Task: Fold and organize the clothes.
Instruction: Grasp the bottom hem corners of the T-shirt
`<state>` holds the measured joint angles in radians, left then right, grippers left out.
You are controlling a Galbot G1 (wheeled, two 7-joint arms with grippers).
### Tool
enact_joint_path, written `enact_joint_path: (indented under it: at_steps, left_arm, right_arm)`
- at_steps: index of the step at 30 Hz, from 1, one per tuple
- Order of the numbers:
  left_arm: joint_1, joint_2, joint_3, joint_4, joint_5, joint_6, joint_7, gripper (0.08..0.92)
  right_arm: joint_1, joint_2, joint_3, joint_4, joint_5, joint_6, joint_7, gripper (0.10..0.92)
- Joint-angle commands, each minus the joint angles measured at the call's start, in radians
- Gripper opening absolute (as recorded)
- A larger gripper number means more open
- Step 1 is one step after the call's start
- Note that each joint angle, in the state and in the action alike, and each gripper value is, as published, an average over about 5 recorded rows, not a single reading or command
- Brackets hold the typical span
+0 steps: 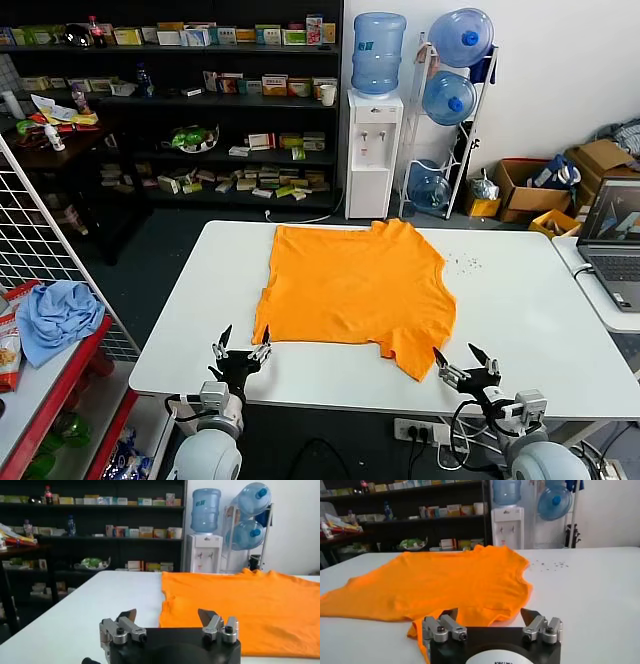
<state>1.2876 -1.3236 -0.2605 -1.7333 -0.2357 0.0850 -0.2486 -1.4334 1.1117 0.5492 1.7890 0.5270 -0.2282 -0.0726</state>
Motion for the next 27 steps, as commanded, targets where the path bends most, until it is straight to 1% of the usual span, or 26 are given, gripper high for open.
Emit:
enact_joint_path:
  at_steps: [1, 6, 11, 15, 19, 27]
  left_arm:
    - [-0.013, 0.008, 0.008, 0.016, -0.003, 0.093, 0.026, 0.823]
    - [-0.044, 0.01, 0.026, 0.024, -0.007, 0.146, 0.02, 0.823]
    - [-0.085, 0.022, 0.04, 0.062, -0.016, 0.202, 0.026, 0.823]
    - [-0.106, 0.029, 0.041, 0.085, -0.027, 0.206, 0.026, 0.823]
    - [-0.119, 0.025, 0.037, 0.102, -0.058, 0.21, 0.009, 0.823]
    - [-0.126, 0.025, 0.029, 0.113, -0.097, 0.23, -0.008, 0.823]
  right_arm:
    - [0.009, 0.003, -0.007, -0.012, 0.019, -0.026, 0.026, 0.823]
    - [0.032, 0.014, -0.025, -0.028, 0.038, -0.043, 0.039, 0.823]
    - [0.057, 0.022, -0.041, -0.05, 0.057, -0.049, 0.05, 0.823]
    - [0.082, 0.025, -0.059, -0.072, 0.056, -0.049, 0.053, 0.823]
    - [0.112, 0.036, -0.079, -0.091, 0.057, -0.055, 0.059, 0.823]
    - [0.146, 0.057, -0.11, -0.108, 0.062, -0.066, 0.071, 0.823]
